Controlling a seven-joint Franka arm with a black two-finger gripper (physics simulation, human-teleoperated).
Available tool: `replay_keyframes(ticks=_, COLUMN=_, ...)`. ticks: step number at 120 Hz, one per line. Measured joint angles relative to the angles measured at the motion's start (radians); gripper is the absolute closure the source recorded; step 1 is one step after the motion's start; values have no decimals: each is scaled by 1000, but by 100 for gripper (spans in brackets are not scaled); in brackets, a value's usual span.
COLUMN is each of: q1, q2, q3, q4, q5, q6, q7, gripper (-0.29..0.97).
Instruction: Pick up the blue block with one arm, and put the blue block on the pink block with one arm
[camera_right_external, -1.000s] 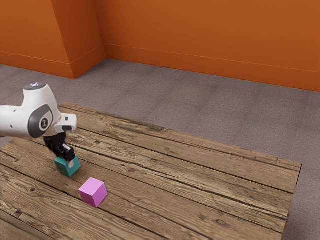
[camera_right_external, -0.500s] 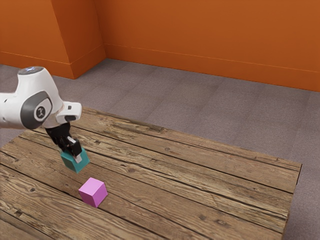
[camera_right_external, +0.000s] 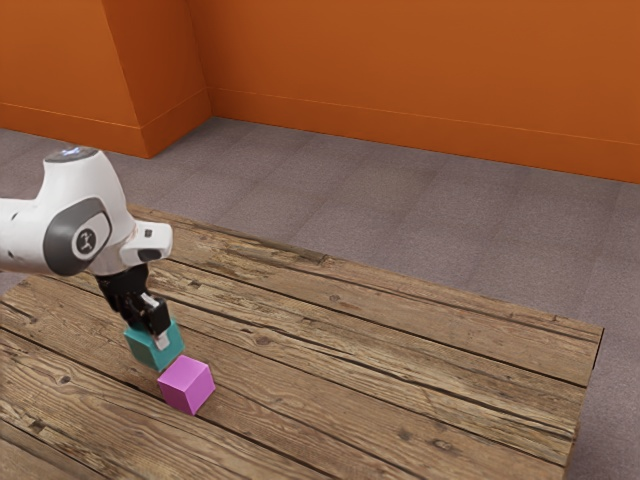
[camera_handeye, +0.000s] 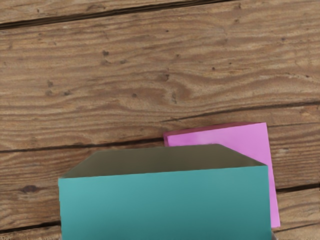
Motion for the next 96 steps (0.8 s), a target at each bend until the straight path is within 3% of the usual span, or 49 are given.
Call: replay_keyframes(ticks=96, q1=15, q2=0, q3=-95, q4=-9, q5=-71, q6=3, q7=-73, gripper=38)
